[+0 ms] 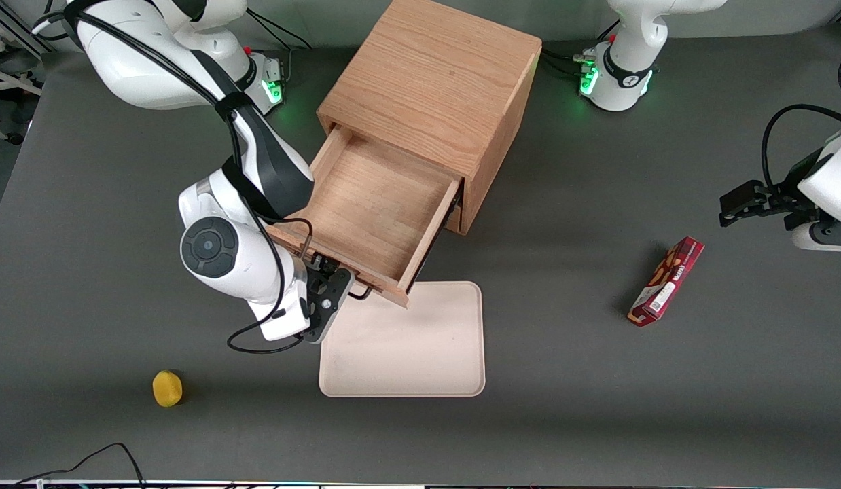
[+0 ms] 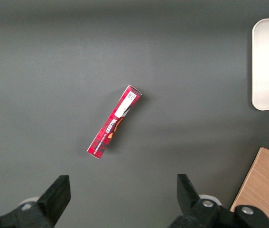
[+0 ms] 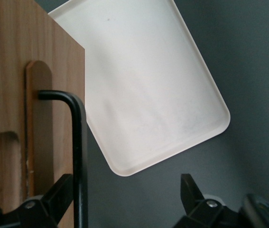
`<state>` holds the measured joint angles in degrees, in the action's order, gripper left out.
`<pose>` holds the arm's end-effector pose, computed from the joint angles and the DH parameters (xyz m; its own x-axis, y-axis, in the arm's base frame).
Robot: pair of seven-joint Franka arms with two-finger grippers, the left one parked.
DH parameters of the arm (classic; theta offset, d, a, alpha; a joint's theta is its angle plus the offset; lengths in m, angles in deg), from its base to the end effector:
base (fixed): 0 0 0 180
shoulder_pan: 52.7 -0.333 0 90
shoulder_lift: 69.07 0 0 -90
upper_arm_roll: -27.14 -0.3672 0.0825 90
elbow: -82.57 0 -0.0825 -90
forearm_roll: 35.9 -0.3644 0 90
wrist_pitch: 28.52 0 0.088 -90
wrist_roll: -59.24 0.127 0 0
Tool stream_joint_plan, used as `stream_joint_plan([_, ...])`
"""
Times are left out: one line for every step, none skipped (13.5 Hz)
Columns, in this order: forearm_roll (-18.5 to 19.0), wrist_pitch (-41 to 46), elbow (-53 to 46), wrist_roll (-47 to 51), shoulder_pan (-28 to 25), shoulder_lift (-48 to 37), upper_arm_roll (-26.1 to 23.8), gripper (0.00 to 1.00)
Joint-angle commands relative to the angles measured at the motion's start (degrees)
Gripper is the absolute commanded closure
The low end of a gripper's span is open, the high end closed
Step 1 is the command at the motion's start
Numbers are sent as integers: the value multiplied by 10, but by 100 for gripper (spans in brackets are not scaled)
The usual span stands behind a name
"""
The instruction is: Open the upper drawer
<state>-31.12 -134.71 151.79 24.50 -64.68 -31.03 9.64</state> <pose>0.6836 0.3033 0.4276 0.4714 0.8794 0.0665 0.8809 -0.4660 -0.0828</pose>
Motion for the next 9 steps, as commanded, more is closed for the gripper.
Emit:
stream_joint_plan([8, 42, -48, -4, -9, 16, 1, 0])
stream_joint_plan([7, 54, -54, -3, -9, 15, 0, 0])
stream_joint_plan([6, 68, -62, -3, -9, 13, -1, 0])
stream_joint_plan([6, 84, -69, -3, -9, 10, -1, 0])
stream_joint_plan([6, 101, -74, -2, -9, 5, -2, 0])
stream_joint_plan([6, 117, -76, 0, -9, -3, -2, 0])
stream_joint_plan([6, 129, -75, 6, -8, -19, -1, 0])
stream_joint_plan([6, 142, -74, 19, -5, -38, -1, 0])
stream_joint_plan([-1, 148, -74, 34, 2, -56, -2, 0])
